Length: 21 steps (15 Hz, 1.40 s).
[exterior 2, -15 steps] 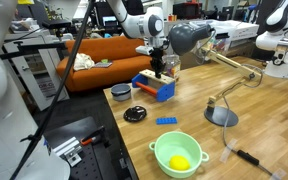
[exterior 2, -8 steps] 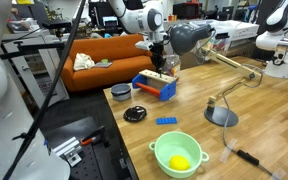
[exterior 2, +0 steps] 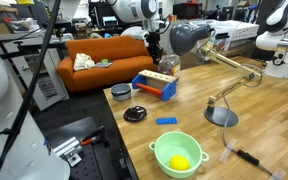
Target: Remove the bolt from the hole
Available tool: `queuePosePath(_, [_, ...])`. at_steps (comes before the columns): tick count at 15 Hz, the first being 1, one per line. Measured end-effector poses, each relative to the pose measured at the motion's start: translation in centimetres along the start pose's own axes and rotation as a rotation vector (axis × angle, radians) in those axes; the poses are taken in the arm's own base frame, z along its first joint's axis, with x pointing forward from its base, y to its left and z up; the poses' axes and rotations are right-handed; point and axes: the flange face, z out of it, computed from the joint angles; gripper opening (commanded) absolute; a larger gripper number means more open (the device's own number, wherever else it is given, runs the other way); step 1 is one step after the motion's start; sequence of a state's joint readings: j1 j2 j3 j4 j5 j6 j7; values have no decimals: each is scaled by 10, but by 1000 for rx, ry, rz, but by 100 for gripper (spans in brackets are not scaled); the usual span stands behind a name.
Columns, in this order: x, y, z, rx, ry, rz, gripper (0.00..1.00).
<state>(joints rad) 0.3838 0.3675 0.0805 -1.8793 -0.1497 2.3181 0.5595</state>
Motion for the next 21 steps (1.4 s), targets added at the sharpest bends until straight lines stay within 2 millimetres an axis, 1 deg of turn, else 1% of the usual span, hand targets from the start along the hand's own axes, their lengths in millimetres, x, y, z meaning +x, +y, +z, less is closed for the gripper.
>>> queuePosePath(3, [-21,2,-4,-7,-16,-9,5])
queuePosePath(6, [-49,1,3,-23,-50,-10,5])
queuePosePath(8, [-65,0,8,-35,-68,-8,5])
queuePosePath(13, [-90,-1,15,-51,-97,-15,5])
queuePosePath(16, [-100,3,29,-65,-127,-17,5])
queuePosePath(18, [-105,5,44,-77,-153,-18,5])
queuePosePath(21, [-111,6,75,-98,-208,-24,5])
